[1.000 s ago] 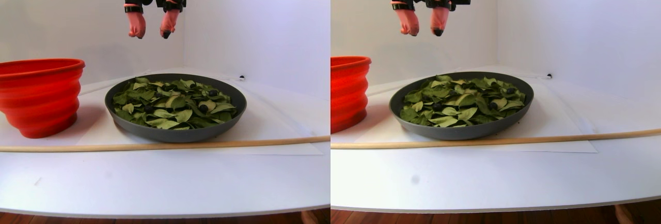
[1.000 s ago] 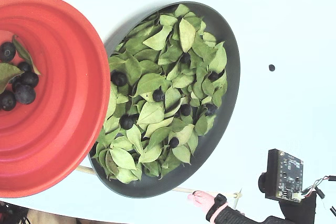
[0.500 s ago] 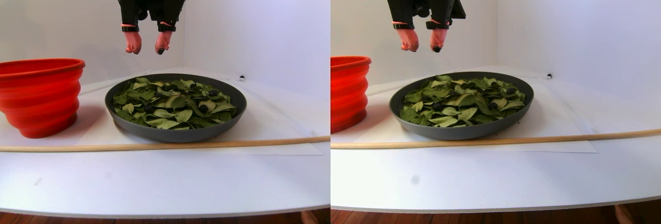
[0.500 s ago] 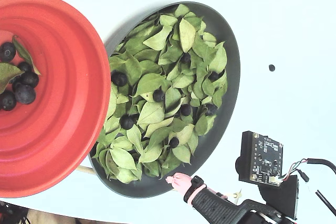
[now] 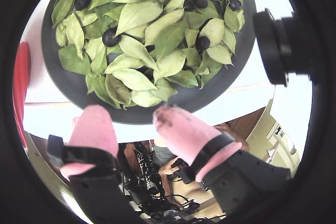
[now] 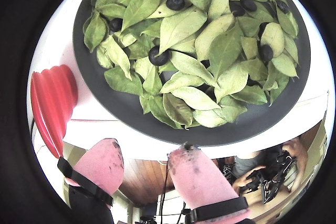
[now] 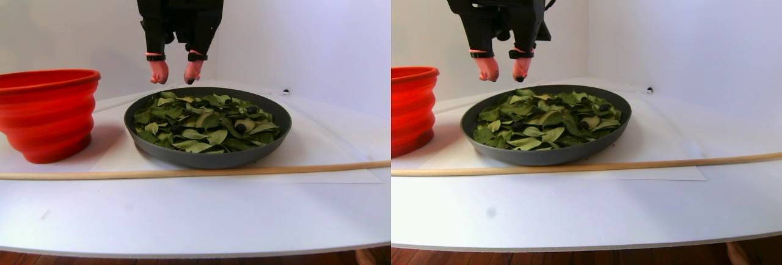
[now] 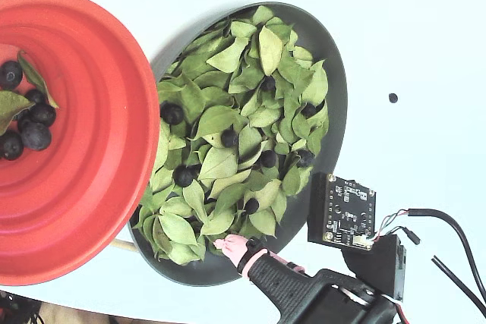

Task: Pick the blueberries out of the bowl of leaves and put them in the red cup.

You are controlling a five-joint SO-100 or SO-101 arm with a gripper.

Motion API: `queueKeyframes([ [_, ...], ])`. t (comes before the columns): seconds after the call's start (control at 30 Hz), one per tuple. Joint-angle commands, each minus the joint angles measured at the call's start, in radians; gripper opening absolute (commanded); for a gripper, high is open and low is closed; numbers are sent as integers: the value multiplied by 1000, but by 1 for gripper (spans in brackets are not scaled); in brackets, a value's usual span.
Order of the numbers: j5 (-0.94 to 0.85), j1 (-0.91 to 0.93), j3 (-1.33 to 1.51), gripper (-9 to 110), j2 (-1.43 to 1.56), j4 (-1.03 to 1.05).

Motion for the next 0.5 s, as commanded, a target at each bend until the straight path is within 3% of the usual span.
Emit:
queueKeyframes([
  [0.0,-8,8,-20,17,-9,-38],
  [0.47,-17,12,-29,17,-141,-166],
])
